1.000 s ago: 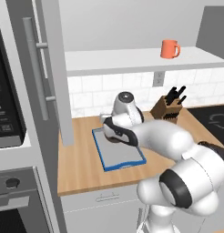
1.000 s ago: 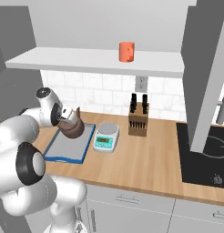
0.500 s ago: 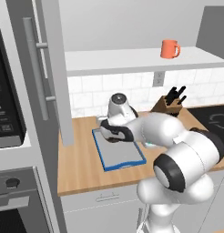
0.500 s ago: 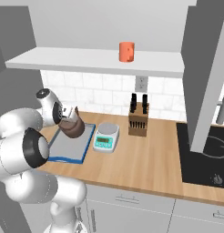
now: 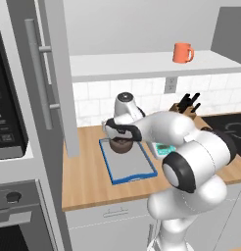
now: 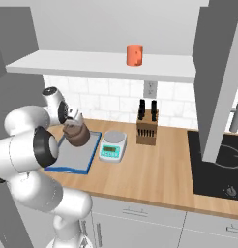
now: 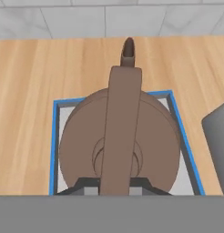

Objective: Pick the kettle from the counter and place it on the tray. Then pick the mug from the cabinet and place it on the tray. Then close the cabinet doors.

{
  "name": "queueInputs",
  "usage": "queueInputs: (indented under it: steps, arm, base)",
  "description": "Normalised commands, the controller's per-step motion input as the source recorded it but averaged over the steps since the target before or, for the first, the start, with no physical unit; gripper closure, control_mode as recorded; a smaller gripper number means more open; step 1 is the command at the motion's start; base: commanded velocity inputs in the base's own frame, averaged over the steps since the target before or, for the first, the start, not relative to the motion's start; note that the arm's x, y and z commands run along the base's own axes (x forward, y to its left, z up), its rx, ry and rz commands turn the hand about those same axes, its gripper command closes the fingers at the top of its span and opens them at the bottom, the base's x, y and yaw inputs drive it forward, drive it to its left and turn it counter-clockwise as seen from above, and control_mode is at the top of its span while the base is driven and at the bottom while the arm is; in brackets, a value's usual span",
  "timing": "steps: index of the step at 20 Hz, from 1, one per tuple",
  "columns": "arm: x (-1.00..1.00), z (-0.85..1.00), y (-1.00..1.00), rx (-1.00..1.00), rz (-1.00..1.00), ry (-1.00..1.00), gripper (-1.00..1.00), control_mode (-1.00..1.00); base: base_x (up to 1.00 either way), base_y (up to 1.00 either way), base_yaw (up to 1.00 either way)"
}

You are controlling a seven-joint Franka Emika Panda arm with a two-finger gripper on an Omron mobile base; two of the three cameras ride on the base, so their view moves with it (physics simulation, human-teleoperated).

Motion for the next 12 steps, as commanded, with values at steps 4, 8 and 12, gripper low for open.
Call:
queueInputs:
  steps: [4, 8, 12]
  arm:
    - [0.00, -0.18, -0.04, -0.03, 0.03, 0.04, 1.00, -1.00]
    - [-0.05, -0.26, -0.04, -0.09, 0.01, 0.04, -1.00, -1.00]
    - [-0.04, -0.18, -0.03, -0.08, 0.01, 0.00, -1.00, -1.00]
  base:
    - [0.00, 0.00, 0.00]
    - [0.00, 0.00, 0.00]
    - [0.00, 0.00, 0.00]
